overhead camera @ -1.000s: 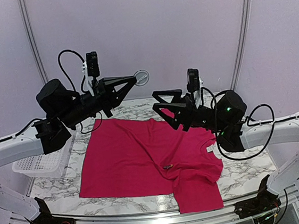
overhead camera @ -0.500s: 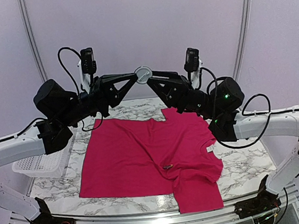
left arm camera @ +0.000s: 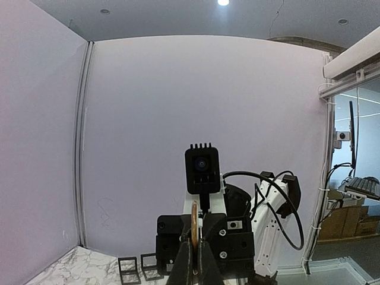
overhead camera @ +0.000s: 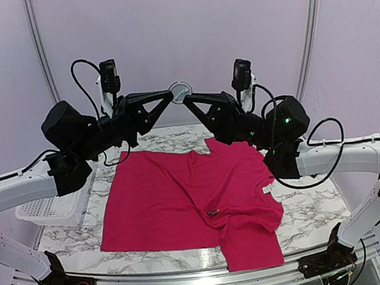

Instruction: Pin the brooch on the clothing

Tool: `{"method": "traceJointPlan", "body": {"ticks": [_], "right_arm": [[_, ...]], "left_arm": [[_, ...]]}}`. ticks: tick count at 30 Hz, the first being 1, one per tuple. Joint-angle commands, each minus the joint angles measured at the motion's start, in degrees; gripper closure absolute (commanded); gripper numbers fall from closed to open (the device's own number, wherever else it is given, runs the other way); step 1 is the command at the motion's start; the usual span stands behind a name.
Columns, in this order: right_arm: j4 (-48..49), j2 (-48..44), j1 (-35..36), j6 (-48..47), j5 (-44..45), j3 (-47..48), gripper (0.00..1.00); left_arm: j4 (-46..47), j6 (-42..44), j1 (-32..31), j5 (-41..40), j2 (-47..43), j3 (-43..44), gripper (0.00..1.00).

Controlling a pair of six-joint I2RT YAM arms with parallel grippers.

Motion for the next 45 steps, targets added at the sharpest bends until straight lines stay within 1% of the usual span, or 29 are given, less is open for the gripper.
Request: {"method": "traceJointPlan", "body": {"ticks": [1, 3, 4, 6, 7, 8, 9, 11, 14, 15, 16, 18, 20, 22, 24, 27, 31, 34, 36, 39, 45], "right_arm": [[0.0, 0.1, 0.2, -0.3, -0.5, 1.9, 1.00], [-0.9, -0.3, 0.0, -0.9, -1.9, 2.1, 1.00], [-2.0, -0.6, -0.2, -1.5, -2.8, 2.3, 1.00], [-7.2, -2.0, -1.1, -3.9, -4.4, 2.9, 1.00], [-11.4, -2.9, -1.6, -6.0, -5.2, 3.3, 1.00], [-16.8, -4.2, -2.4, -8.9, -6.0, 3.9, 1.00], [-22.8, -5.5, -3.3, -12.0, -6.9, 4.8, 1.00], [-39.5, -8.1, -4.7, -21.1, -7.3, 8.7, 1.00], [-68.2, -10.0, -4.7, -38.6, -3.5, 17.3, 1.00], [-76.7, -9.9, -4.5, -44.6, -2.1, 20.3, 1.00], [-83.2, -9.6, -4.3, -48.3, -1.1, 22.6, 1.00], [-90.9, -9.4, -3.4, -52.8, 0.9, 25.4, 1.00], [-94.7, -9.0, -2.4, -54.6, 2.6, 27.1, 1.00], [-97.7, -7.8, -1.8, -55.1, 3.0, 28.9, 1.00], [-99.6, -7.0, -1.3, -55.3, 3.5, 30.0, 1.00], [-99.2, -6.5, -0.9, -55.8, 3.3, 29.8, 1.00], [-98.4, -5.7, -0.8, -56.2, 1.9, 29.8, 1.00], [-97.9, -5.4, -0.8, -56.6, 1.4, 29.9, 1.00], [-97.8, -5.1, -0.8, -56.6, 1.1, 30.1, 1.00], [-97.9, -5.0, -0.7, -56.6, 0.7, 30.2, 1.00], [-96.8, -5.6, -0.5, -56.6, -1.0, 29.3, 1.00]], "left_arm": [[2.0, 0.1, -0.6, 2.1, 0.6, 0.7, 1.00], [1.7, 0.6, -0.6, 1.8, 0.5, 0.4, 1.00], [1.2, 1.3, -0.6, 1.6, 0.4, 0.1, 0.95], [-1.6, 6.3, -0.6, 2.6, -0.4, -1.0, 0.53], [-3.8, 10.2, -0.6, 2.7, -1.2, -2.0, 0.41], [-5.8, 14.2, -0.6, 2.3, -2.6, -3.2, 0.33], [-8.2, 19.5, -0.7, 1.2, -4.0, -4.3, 0.28], [-13.7, 26.4, -0.7, -1.0, -7.2, -5.9, 0.24], [-24.6, 32.9, -0.7, -3.4, -8.4, -4.8, 0.23], [-28.2, 34.3, -0.7, -4.1, -8.3, -3.7, 0.23], [-31.5, 35.3, -0.7, -4.5, -8.0, -2.5, 0.23], [-37.2, 37.0, -0.7, -5.3, -6.8, 0.0, 0.23], [-43.6, 38.0, -0.7, -4.8, -5.2, 3.5, 0.23], [-46.0, 38.0, -0.7, -4.0, -3.7, 5.6, 0.23], [-46.3, 37.4, -0.8, -2.3, -3.2, 6.6, 0.24], [-46.2, 37.1, -0.9, 0.8, -3.2, 7.3, 0.28], [-45.8, 37.7, -1.1, 1.3, -3.0, 7.6, 0.39], [-45.5, 37.8, -1.1, 1.2, -2.2, 7.5, 0.51], [-45.4, 37.7, -1.2, 0.9, -1.6, 7.7, 0.60], [-45.3, 37.5, -1.2, 0.8, -1.3, 8.1, 0.68], [-44.1, 37.3, -1.2, 0.8, -1.4, 7.7, 0.71]]}}
